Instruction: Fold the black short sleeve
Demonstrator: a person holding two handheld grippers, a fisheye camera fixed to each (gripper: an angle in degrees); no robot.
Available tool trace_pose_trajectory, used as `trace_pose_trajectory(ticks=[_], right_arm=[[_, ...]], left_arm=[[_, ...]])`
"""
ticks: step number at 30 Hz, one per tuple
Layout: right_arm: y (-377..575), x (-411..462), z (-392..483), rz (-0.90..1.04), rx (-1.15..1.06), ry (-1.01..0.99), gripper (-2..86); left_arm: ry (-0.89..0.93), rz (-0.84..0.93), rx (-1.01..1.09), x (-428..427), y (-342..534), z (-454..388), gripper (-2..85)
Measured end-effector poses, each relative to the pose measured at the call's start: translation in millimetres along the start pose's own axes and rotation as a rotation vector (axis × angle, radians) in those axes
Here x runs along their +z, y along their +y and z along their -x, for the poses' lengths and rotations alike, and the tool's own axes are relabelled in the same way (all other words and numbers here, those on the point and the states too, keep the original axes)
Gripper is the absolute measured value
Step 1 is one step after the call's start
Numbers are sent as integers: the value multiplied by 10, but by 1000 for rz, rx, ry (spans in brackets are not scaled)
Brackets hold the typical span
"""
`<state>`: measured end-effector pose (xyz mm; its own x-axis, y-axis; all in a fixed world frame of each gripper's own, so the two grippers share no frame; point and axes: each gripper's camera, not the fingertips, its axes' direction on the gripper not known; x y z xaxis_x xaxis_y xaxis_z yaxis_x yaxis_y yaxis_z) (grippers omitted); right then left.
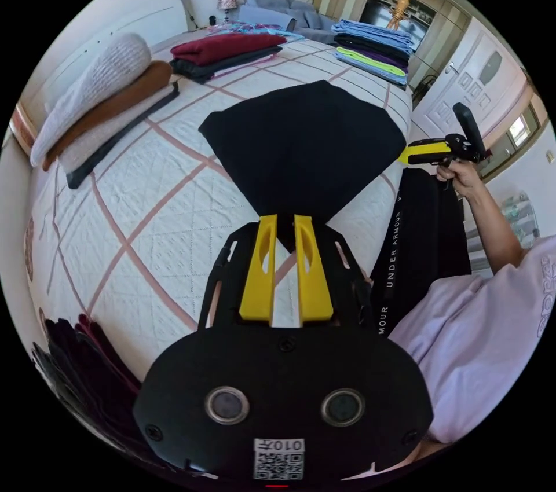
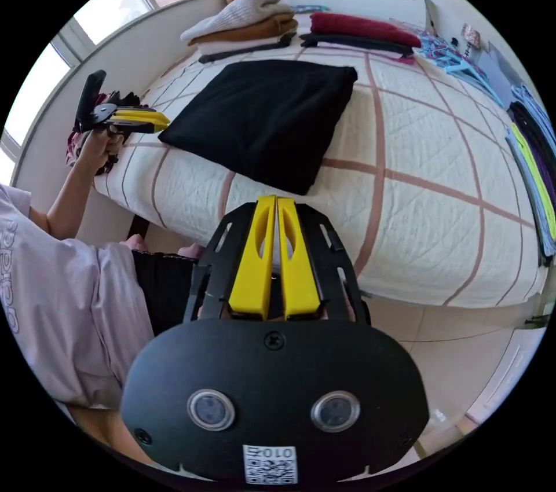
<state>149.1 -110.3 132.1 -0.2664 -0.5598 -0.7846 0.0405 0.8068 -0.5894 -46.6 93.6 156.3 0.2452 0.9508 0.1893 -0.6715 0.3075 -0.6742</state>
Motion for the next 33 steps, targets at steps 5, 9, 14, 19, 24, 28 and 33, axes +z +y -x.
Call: trace_pose_trajectory(ticks=[5, 9, 14, 19, 24, 28, 33], right_arm=[[75, -223, -335, -109, 123, -189, 143], [-46, 20, -282, -17, 68, -166, 148], [-129, 16, -292, -64, 105, -212, 120], [-242, 0, -276, -44, 98, -287, 58], [-329, -343, -421, -142, 154, -415, 40], [-515, -377, -388, 23, 129, -306, 47], [-245, -258, -519, 28, 176, -183, 69]], left_arm=[[-122, -146, 321, -292, -218, -897, 94], [-185, -154, 522, -71, -489, -1659, 117], [-207, -170, 605, 163, -673, -2298, 141], [-309, -180, 579, 369, -745, -2762, 152], [-449, -217, 582, 411, -772, -3117, 159], [-494, -182, 602, 533, -814, -3316, 158], [-403, -171, 564, 471, -786, -3308, 155]])
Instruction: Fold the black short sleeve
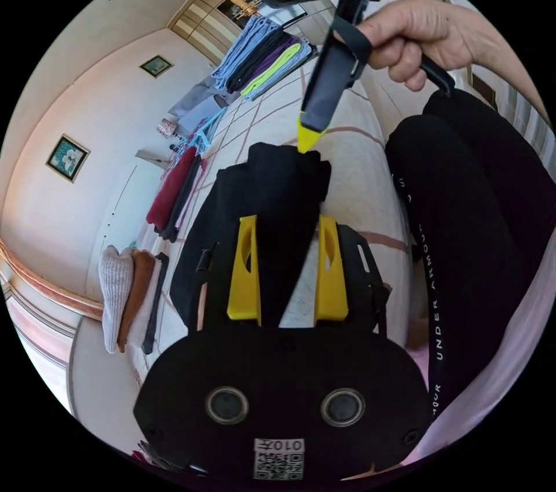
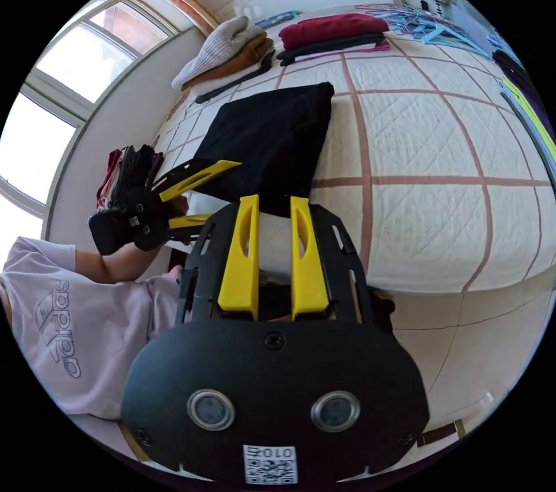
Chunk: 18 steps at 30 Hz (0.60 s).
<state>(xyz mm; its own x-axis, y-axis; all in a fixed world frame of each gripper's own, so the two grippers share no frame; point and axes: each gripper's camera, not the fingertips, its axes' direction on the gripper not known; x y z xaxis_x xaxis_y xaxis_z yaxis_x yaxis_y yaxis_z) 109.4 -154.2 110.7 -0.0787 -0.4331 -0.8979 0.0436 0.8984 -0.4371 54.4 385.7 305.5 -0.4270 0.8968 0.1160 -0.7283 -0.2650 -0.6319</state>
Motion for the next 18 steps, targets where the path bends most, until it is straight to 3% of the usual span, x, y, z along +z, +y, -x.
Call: trace_pose_trajectory(ticks=[11, 18], right_arm=[[55, 263, -17, -9, -35, 201, 50], [21, -360, -339, -125, 7, -151, 38]], left_arm=[[-12, 0, 44, -115, -162, -112, 150], [-30, -6, 8, -71, -243, -122, 151]])
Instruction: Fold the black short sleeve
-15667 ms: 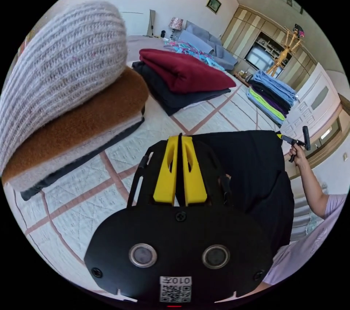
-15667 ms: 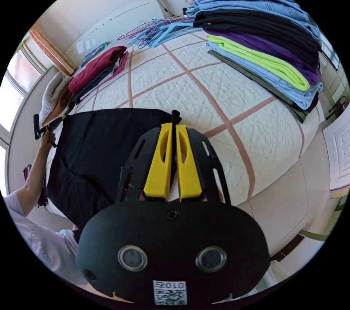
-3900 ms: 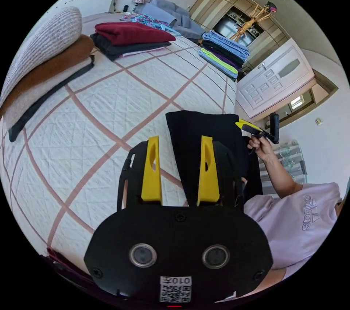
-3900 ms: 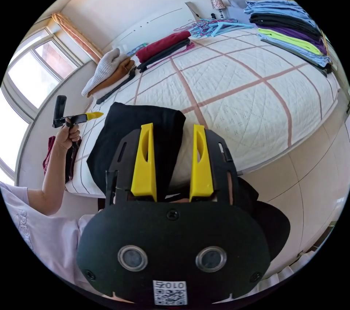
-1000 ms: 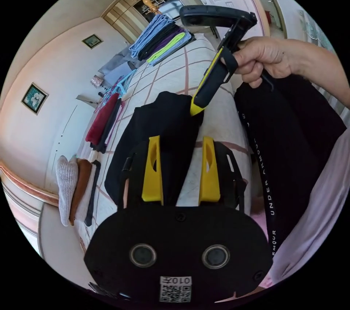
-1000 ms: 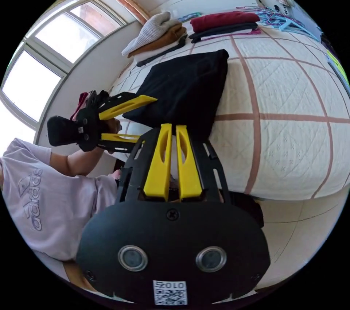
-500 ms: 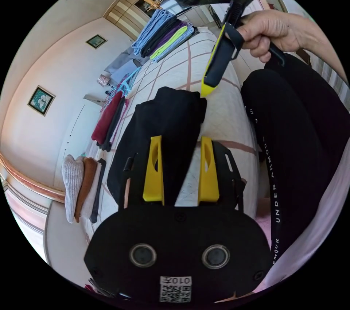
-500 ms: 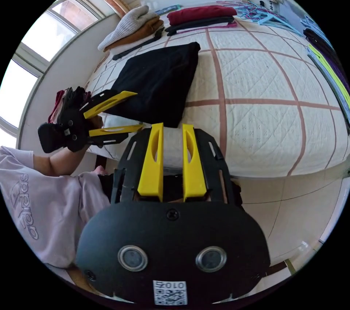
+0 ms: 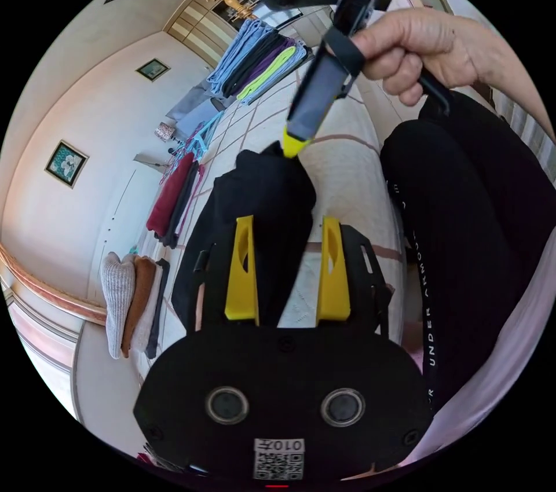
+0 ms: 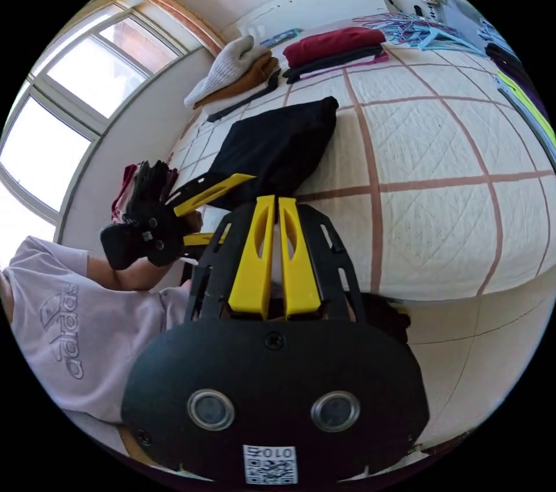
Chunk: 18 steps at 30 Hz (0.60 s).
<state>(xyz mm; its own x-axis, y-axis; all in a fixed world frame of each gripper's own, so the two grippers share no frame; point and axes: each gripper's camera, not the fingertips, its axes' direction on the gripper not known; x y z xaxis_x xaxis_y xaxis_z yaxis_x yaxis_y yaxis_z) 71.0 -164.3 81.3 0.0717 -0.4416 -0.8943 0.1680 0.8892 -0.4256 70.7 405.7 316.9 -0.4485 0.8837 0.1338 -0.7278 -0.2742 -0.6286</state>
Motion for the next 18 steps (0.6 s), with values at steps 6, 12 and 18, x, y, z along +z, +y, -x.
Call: trace_pose_trajectory(ticks=[6, 12, 18], right_arm=[[-66, -202, -204, -15, 7, -123, 37], [38, -419, -593, -89, 85, -161, 40], [98, -632, -1041, -163, 163, -262, 122]], left_arm=[[-138, 9, -93, 101, -50, 24, 127], [-71, -71, -209, 39, 132, 359, 63], [331, -109, -470, 183, 441, 1236, 35]])
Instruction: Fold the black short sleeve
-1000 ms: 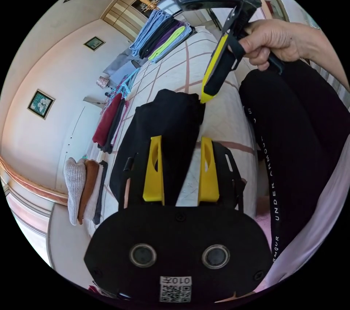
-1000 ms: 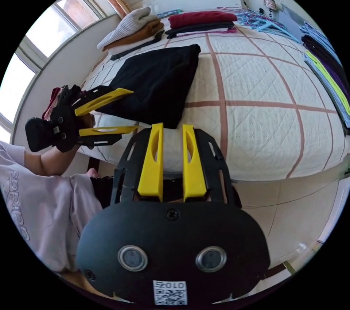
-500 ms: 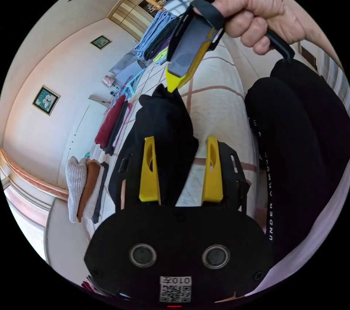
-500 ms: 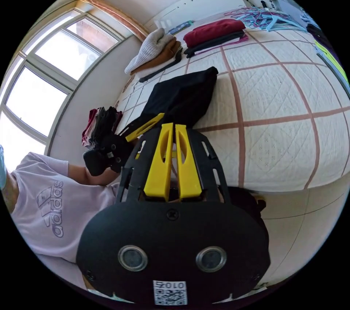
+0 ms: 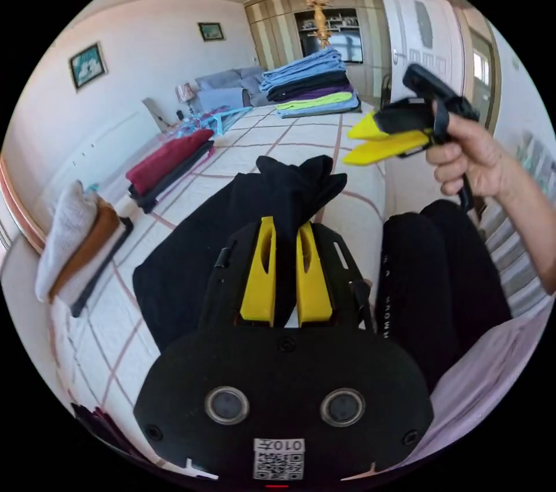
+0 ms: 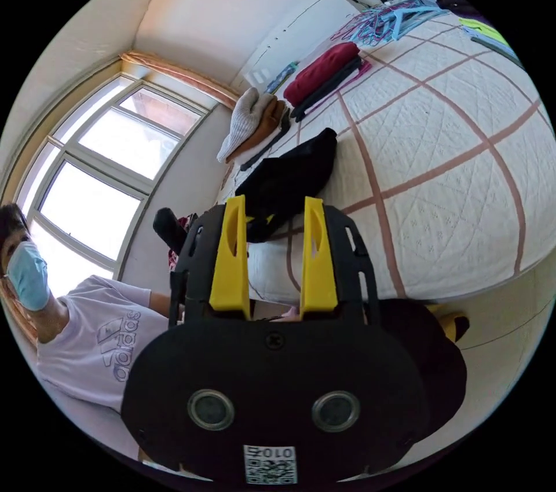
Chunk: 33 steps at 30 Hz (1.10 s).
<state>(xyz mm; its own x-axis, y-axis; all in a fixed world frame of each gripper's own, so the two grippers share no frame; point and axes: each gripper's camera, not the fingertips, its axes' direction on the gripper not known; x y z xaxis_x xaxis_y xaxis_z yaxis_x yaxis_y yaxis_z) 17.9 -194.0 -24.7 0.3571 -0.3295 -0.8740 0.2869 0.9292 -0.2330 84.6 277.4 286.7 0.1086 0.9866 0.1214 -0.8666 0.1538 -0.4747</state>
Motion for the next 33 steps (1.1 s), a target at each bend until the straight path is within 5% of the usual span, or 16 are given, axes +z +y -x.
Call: trace_pose_trajectory(ticks=[8, 16, 20, 24, 33], right_arm=[[-166, 233, -584, 86, 123, -299, 201], [-803, 599, -532, 281, 104, -239, 189], [-899, 640, -589, 288, 142, -151, 103], [-1026, 606, -607, 233, 177, -247, 69], [-1294, 773, -197, 288, 50, -112, 63]], left_arm=[[-108, 48, 123, 58, -18, -85, 28], [-254, 82, 246, 124, -9, -225, 32], [-271, 71, 275, 87, 31, -213, 38], [-46, 29, 73, -379, 243, 374, 47], [-60, 79, -284, -992, 1117, 1236, 64]])
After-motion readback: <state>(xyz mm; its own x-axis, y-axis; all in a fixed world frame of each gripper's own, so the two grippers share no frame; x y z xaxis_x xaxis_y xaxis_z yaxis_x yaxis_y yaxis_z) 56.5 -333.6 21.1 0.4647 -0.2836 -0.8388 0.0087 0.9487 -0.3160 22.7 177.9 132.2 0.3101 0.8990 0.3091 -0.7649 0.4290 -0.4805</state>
